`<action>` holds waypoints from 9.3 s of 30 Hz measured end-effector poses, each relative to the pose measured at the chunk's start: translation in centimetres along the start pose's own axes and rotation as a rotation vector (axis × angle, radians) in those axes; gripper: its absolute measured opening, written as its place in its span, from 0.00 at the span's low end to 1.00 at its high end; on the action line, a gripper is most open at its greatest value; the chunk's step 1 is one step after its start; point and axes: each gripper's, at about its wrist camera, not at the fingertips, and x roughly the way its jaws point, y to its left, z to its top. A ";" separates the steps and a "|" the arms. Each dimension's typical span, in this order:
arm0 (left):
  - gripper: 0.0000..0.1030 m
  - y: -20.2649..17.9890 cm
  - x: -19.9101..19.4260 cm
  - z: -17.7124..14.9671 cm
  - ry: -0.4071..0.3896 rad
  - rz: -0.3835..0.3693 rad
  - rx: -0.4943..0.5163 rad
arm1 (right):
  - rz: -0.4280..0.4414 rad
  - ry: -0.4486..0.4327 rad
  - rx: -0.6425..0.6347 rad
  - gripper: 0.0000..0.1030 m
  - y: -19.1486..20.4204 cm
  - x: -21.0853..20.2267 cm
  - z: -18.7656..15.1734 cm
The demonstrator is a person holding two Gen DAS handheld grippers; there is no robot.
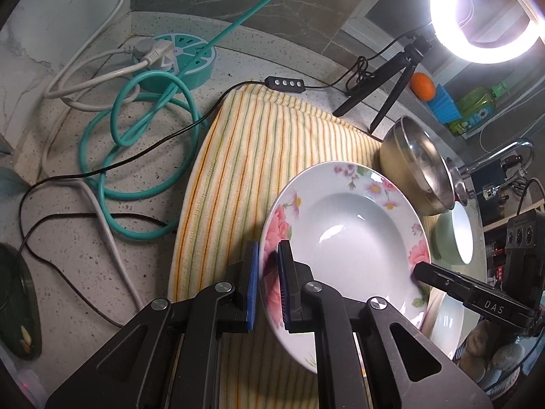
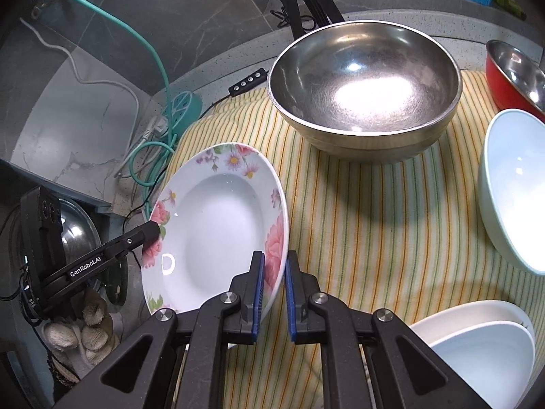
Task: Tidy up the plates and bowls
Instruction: 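Carry the rose-rimmed plate with the left tool onto the white plate stack, then open the left tool releasing the rose-rimmed plate while the right tool opens, then move both tools to the rim of the large steel bowl, then close both tools on the rim of the large steel bowl, then lift the steel bowl with both tools toward the plate stack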
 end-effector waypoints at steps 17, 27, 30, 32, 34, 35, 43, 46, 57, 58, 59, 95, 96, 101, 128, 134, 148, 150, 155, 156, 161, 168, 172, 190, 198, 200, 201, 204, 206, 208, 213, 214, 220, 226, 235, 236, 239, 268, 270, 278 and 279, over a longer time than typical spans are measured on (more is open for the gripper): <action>0.09 -6.3 -2.9 -3.6 -0.052 -0.010 -0.029 | 0.042 -0.041 -0.035 0.10 -2.8 -6.6 -2.7; 0.09 -11.0 -3.3 -7.6 -0.068 -0.017 -0.050 | 0.051 -0.036 -0.047 0.10 -6.6 -10.2 -5.4; 0.09 -12.2 -3.2 -8.8 -0.064 -0.023 -0.059 | 0.045 -0.035 -0.055 0.10 -7.7 -11.3 -6.2; 0.09 -13.0 -3.1 -9.5 -0.062 -0.025 -0.060 | 0.035 -0.034 -0.053 0.10 -8.5 -12.0 -6.8; 0.09 -13.8 -3.0 -10.2 -0.063 -0.025 -0.059 | 0.032 -0.032 -0.056 0.10 -9.3 -12.6 -7.4; 0.09 -14.3 -3.0 -10.5 -0.064 -0.025 -0.058 | 0.031 -0.030 -0.056 0.10 -9.7 -12.9 -7.6; 0.09 -17.2 -2.2 -12.7 -0.051 -0.030 -0.049 | 0.013 -0.026 -0.042 0.10 -12.7 -14.5 -9.4; 0.09 -17.9 -1.8 -13.3 -0.044 -0.032 -0.049 | 0.004 -0.021 -0.039 0.10 -13.6 -14.8 -9.9; 0.09 -18.8 -1.1 -15.0 -0.022 -0.022 -0.048 | -0.011 -0.007 -0.032 0.10 -15.3 -15.0 -11.2; 0.09 -18.9 -1.0 -15.0 -0.021 -0.019 -0.048 | -0.012 -0.006 -0.031 0.10 -15.4 -14.9 -11.3; 0.09 -18.9 -0.9 -15.1 -0.019 -0.017 -0.047 | -0.013 -0.005 -0.030 0.10 -15.4 -14.8 -11.5; 0.09 -19.1 1.3 -15.4 0.044 0.011 -0.030 | -0.078 0.049 -0.058 0.14 -15.4 -12.6 -11.7; 0.09 -19.0 1.3 -15.4 0.047 0.007 -0.030 | -0.077 0.050 -0.057 0.14 -15.5 -12.6 -11.7; 0.09 -19.1 1.6 -15.2 0.062 0.000 -0.023 | -0.062 0.053 -0.043 0.20 -15.5 -12.7 -11.6; 0.09 -18.3 0.4 -12.9 0.081 -0.062 0.028 | -0.006 -0.059 0.120 0.31 -17.8 -16.1 -8.5; 0.12 -17.1 -1.7 -10.3 0.025 -0.046 0.053 | -0.005 -0.110 0.076 0.32 -15.4 -16.4 -6.3; 0.13 -12.1 -3.6 -2.3 -0.068 -0.006 0.055 | 0.028 -0.223 0.039 0.37 -9.8 -16.1 -1.7; 0.13 -11.7 -3.6 -1.1 -0.076 -0.003 0.062 | 0.026 -0.213 0.030 0.37 -9.1 -15.7 -1.0; 0.13 -11.4 -2.9 1.6 -0.083 0.008 0.093 | -0.015 -0.206 0.011 0.37 -7.5 -14.7 1.0; 0.13 -11.4 -2.7 2.1 -0.083 0.009 0.097 | -0.012 -0.206 0.021 0.37 -7.4 -14.4 1.4; 0.13 -12.1 -0.9 4.4 -0.071 0.007 0.134 | -0.039 -0.213 0.071 0.37 -7.8 -12.9 4.0; 0.13 -13.1 1.8 6.2 -0.042 -0.022 0.141 | -0.040 -0.211 0.155 0.37 -9.6 -10.4 6.5; 0.13 -13.3 3.4 7.2 -0.018 -0.041 0.126 | -0.034 -0.188 0.192 0.37 -10.6 -8.9 7.5; 0.17 -13.8 7.1 10.2 0.066 -0.097 0.087 | -0.041 -0.150 0.243 0.37 -12.3 -5.6 10.1; 0.17 -14.1 7.9 10.4 0.081 -0.104 0.091 | -0.042 -0.130 0.233 0.31 -12.2 -4.8 10.5; 0.16 -14.1 8.0 10.3 0.086 -0.099 0.093 | -0.044 -0.124 0.232 0.28 -12.2 -4.6 10.6; 0.16 -14.2 8.1 10.3 0.087 -0.101 0.094 | -0.044 -0.122 0.234 0.27 -12.2 -4.5 10.6; 0.14 -14.5 8.3 10.2 0.086 -0.097 0.104 | -0.045 -0.120 0.234 0.25 -12.4 -4.3 10.6; 0.10 -14.7 8.5 10.2 0.088 -0.091 0.109 | -0.050 -0.115 0.236 0.24 -12.5 -4.1 10.7; 0.09 -14.9 8.6 10.2 0.085 -0.081 0.115 | -0.060 -0.112 0.234 0.21 -12.6 -4.0 10.8; 0.08 -15.0 8.6 10.1 0.079 -0.067 0.125 | -0.083 -0.105 0.233 0.13 -12.8 -3.9 10.9; 0.07 -15.0 8.6 10.1 0.078 -0.065 0.125 | -0.086 -0.102 0.235 0.11 -12.9 -3.8 10.9; 0.07 -15.2 8.3 9.8 0.068 -0.055 0.130 | -0.103 -0.100 0.230 0.09 -12.9 -3.6 10.9; 0.07 -14.9 7.5 9.4 0.056 -0.057 0.120 | -0.084 -0.096 0.217 0.08 -12.7 -3.8 10.3; 0.07 -13.2 5.2 7.9 0.025 -0.046 0.084 | -0.058 -0.083 0.174 0.09 -10.4 -4.0 8.7; 0.07 -13.0 4.9 7.7 0.022 -0.043 0.079 | -0.054 -0.081 0.167 0.09 -10.1 -4.0 8.4; 0.07 -12.2 3.8 6.8 0.012 -0.039 0.064 | -0.041 -0.074 0.147 0.09 -9.1 -4.1 7.8; 0.07 -4.7 -5.4 -6.3 -0.074 0.062 -0.198 | 0.048 0.098 -0.118 0.09 0.9 -2.2 -1.3; 0.07 -4.5 -5.7 -7.2 -0.073 0.064 -0.212 | 0.050 0.111 -0.133 0.09 1.2 -1.9 -1.7; 0.07 -3.5 -6.3 -9.9 -0.068 0.076 -0.276 | 0.053 0.159 -0.185 0.09 2.2 -1.2 -3.7; 0.07 -3.4 -6.4 -10.2 -0.068 0.075 -0.283 | 0.055 0.164 -0.189 0.09 2.2 -1.1 -3.9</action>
